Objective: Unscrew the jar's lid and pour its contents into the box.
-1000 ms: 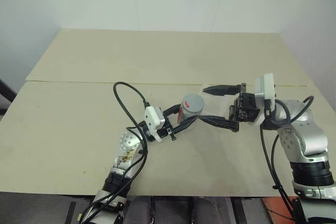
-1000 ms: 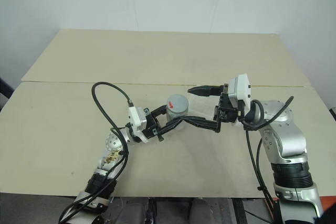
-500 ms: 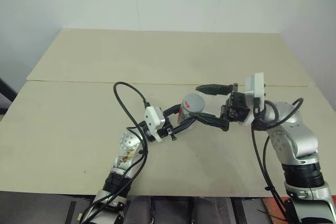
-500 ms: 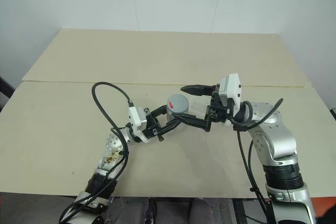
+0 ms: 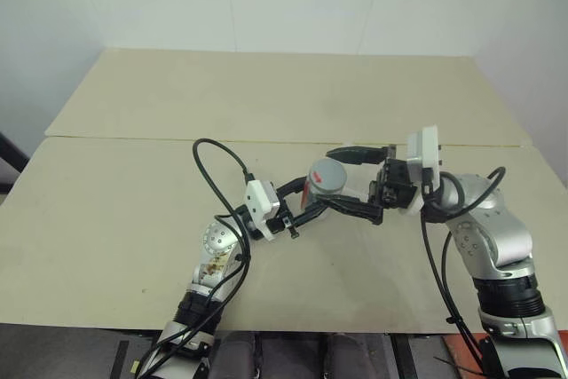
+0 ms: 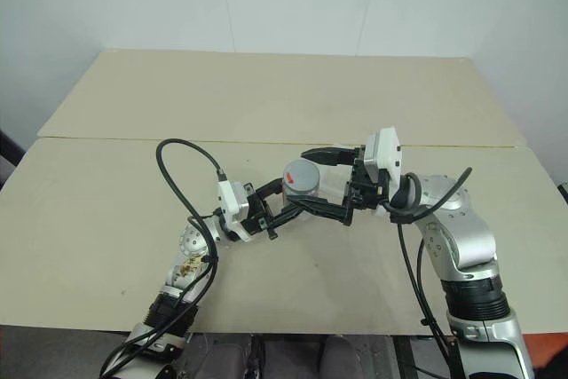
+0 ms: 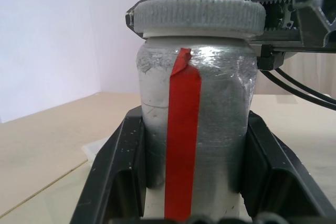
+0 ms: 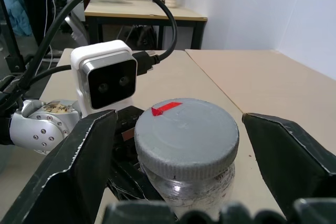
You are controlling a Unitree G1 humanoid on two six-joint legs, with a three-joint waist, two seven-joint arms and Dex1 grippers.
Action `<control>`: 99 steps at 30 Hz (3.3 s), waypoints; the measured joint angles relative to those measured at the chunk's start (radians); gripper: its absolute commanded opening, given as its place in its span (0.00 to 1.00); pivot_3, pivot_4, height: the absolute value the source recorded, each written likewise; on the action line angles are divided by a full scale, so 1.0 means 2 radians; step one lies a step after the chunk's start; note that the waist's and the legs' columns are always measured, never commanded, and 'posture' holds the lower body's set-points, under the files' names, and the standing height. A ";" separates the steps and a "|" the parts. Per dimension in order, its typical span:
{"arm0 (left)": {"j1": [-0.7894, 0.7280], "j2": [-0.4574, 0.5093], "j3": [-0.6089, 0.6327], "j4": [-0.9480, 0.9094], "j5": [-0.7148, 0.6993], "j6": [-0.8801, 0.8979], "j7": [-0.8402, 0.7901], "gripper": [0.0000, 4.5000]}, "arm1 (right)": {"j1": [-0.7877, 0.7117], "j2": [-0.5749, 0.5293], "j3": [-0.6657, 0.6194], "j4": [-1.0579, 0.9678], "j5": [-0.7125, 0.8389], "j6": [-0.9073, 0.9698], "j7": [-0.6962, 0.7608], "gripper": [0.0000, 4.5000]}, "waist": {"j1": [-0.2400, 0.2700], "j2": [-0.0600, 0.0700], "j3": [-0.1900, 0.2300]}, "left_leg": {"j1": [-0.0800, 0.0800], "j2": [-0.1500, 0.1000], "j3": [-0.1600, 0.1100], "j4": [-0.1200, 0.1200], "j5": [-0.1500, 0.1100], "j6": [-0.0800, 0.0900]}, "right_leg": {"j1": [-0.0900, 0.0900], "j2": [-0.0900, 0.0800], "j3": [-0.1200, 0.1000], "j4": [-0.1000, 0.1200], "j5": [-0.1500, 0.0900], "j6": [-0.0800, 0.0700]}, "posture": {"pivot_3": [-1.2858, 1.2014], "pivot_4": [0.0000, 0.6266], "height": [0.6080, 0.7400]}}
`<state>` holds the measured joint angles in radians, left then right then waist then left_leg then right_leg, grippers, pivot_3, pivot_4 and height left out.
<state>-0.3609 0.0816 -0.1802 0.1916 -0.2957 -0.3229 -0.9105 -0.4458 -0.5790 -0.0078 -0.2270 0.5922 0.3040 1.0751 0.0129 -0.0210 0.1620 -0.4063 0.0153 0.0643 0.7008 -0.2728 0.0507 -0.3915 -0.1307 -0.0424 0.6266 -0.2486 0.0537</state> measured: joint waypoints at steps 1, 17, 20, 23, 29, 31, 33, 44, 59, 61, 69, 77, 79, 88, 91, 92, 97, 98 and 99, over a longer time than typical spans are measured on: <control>0.000 0.000 0.000 0.000 0.000 0.000 0.000 0.42 | 0.000 0.000 0.000 0.000 0.000 0.000 0.001 0.79 | 0.000 0.000 0.000 | 0.000 0.000 0.000 0.000 0.000 0.000 | 0.000 0.000 0.000 0.000 0.000 0.000 | 0.52 0.24 1.00; 0.000 0.000 0.000 0.000 0.000 0.000 -0.002 0.42 | -0.002 0.000 0.000 0.002 -0.001 0.003 0.001 0.61 | 0.000 0.000 0.000 | 0.000 0.000 0.000 0.000 0.000 0.000 | 0.000 0.000 0.000 0.000 0.000 0.000 | 0.52 0.24 1.00; 0.000 0.000 0.000 0.001 0.000 0.000 -0.002 0.42 | -0.006 0.000 -0.001 0.003 0.007 0.020 -0.002 0.61 | 0.000 0.000 0.000 | 0.000 0.000 0.000 0.000 0.000 0.000 | 0.000 0.000 0.000 0.000 0.000 0.000 | 0.52 0.24 1.00; 0.000 0.001 -0.001 0.003 0.002 0.000 -0.002 0.42 | -0.008 -0.002 -0.002 0.004 0.017 0.041 -0.004 0.61 | 0.000 0.000 0.000 | 0.000 0.000 0.000 0.000 0.000 0.000 | 0.000 0.000 0.000 0.000 0.000 0.000 | 0.52 0.24 1.00; 0.000 0.002 -0.006 0.004 0.002 0.001 -0.004 0.42 | -0.008 -0.004 -0.010 0.005 0.043 0.082 -0.007 0.61 | 0.000 0.000 0.000 | 0.000 0.000 0.000 0.000 0.000 0.000 | 0.000 0.000 0.000 0.000 0.000 0.000 | 0.52 0.24 1.00; 0.001 0.002 -0.009 0.004 0.002 0.001 -0.006 0.42 | -0.009 -0.005 -0.013 0.005 0.050 0.095 -0.009 0.61 | 0.000 0.000 0.000 | 0.000 0.000 0.000 0.000 0.000 0.000 | 0.000 0.000 0.000 0.000 0.000 0.000 | 0.52 0.24 1.00; 0.004 0.001 -0.010 0.005 0.002 0.001 -0.007 0.42 | -0.009 -0.007 -0.017 0.005 0.051 0.103 -0.011 0.61 | 0.000 0.000 0.000 | 0.000 0.000 0.000 0.000 0.000 0.000 | 0.000 0.000 0.000 0.000 0.000 0.000 | 0.52 0.24 1.00; 0.003 -0.006 -0.014 0.008 0.000 0.000 -0.014 0.42 | -0.013 -0.012 -0.083 0.008 0.066 0.106 -0.053 0.61 | 0.002 0.000 0.000 | 0.000 0.000 0.000 0.000 0.000 0.000 | 0.000 0.000 0.000 0.000 0.000 0.000 | 0.52 0.24 1.00; -0.039 0.015 0.026 0.033 0.008 -0.002 0.021 0.42 | 0.232 -0.056 -0.150 -0.045 -0.082 0.115 -0.222 0.61 | -0.001 0.000 0.000 | 0.001 0.000 0.000 0.000 0.000 0.000 | 0.000 0.000 0.001 -0.001 0.000 0.000 | 0.52 0.24 1.00; -0.047 0.019 0.029 0.042 0.009 -0.002 0.021 0.42 | 0.233 -0.060 -0.133 -0.049 -0.096 0.134 -0.236 0.61 | -0.002 0.000 0.000 | 0.001 0.000 0.000 0.000 0.000 0.000 | 0.000 0.000 0.001 -0.001 0.000 0.000 | 0.52 0.24 1.00; -0.058 0.030 0.042 0.059 0.022 -0.016 0.042 0.42 | 0.230 -0.065 -0.101 -0.037 -0.117 0.170 -0.251 0.61 | 0.001 0.000 0.000 | 0.000 0.000 0.000 0.000 0.000 0.001 | 0.000 0.000 0.000 -0.001 0.000 0.000 | 0.52 0.24 1.00; -0.059 0.032 0.042 0.061 0.043 -0.021 0.064 0.42 | 0.231 -0.087 -0.100 -0.031 -0.108 0.194 -0.219 0.99 | 0.003 0.000 0.000 | 0.000 0.000 0.000 0.000 0.000 0.001 | 0.001 0.000 0.000 -0.001 0.000 0.000 | 0.52 0.24 1.00; -0.059 0.033 0.043 0.061 0.047 -0.021 0.073 0.42 | 0.231 -0.090 -0.100 -0.034 -0.106 0.203 -0.214 1.00 | 0.002 0.000 0.000 | 0.000 0.000 0.000 0.000 0.000 0.001 | 0.001 0.000 0.001 -0.001 0.000 0.000 | 0.52 0.24 1.00; -0.098 0.032 0.040 0.094 0.077 -0.022 0.100 0.42 | 0.250 -0.109 -0.133 -0.116 -0.095 0.214 -0.221 1.00 | 0.004 0.000 0.000 | 0.000 -0.001 0.000 0.000 0.000 0.001 | 0.001 0.000 0.000 -0.001 0.000 0.000 | 0.52 0.24 1.00; -0.144 0.036 0.033 0.146 0.110 -0.039 0.117 0.42 | 0.252 -0.110 -0.173 -0.146 -0.085 0.212 -0.218 1.00 | 0.007 0.000 0.000 | 0.000 -0.001 0.000 0.000 0.000 0.001 | 0.001 0.000 0.000 -0.001 0.000 0.000 | 0.52 0.24 1.00; -0.160 0.038 0.029 0.166 0.124 -0.049 0.122 0.42 | 0.255 -0.112 -0.181 -0.157 -0.083 0.209 -0.216 1.00 | 0.007 0.000 0.000 | 0.000 -0.001 0.000 0.000 0.000 0.001 | 0.001 0.000 0.000 -0.001 0.000 0.000 | 0.52 0.24 1.00; -0.243 0.034 -0.003 0.287 0.202 -0.094 0.173 0.42 | 0.268 -0.107 -0.191 -0.197 -0.078 0.204 -0.216 1.00 | 0.008 0.000 0.000 | -0.001 -0.001 0.000 0.000 0.000 0.001 | 0.001 0.000 0.000 -0.001 0.000 0.001 | 0.52 0.24 1.00; -0.263 0.034 -0.014 0.315 0.225 -0.105 0.193 0.42 | 0.269 -0.105 -0.193 -0.206 -0.077 0.202 -0.217 1.00 | 0.009 0.000 0.000 | -0.001 -0.001 0.000 0.000 0.000 0.001 | 0.001 0.000 0.000 -0.001 0.000 0.001 | 0.52 0.24 1.00; -0.286 0.034 -0.028 0.344 0.252 -0.118 0.218 0.42 | 0.271 -0.103 -0.197 -0.215 -0.075 0.202 -0.219 1.00 | 0.010 0.000 0.000 | -0.001 -0.001 0.000 0.000 -0.001 0.001 | 0.001 0.000 0.000 -0.001 0.000 0.001 | 0.52 0.24 1.00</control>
<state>-0.9320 0.1492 -0.2357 0.8803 0.2084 -0.5588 -0.4737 0.0964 -0.7847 -0.4016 -0.6573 0.4430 0.7085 0.6373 0.0336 -0.0218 0.1624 -0.4080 0.0130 0.0641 0.7017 -0.2738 0.0524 -0.3905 -0.1303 -0.0432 0.6246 -0.2481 0.0552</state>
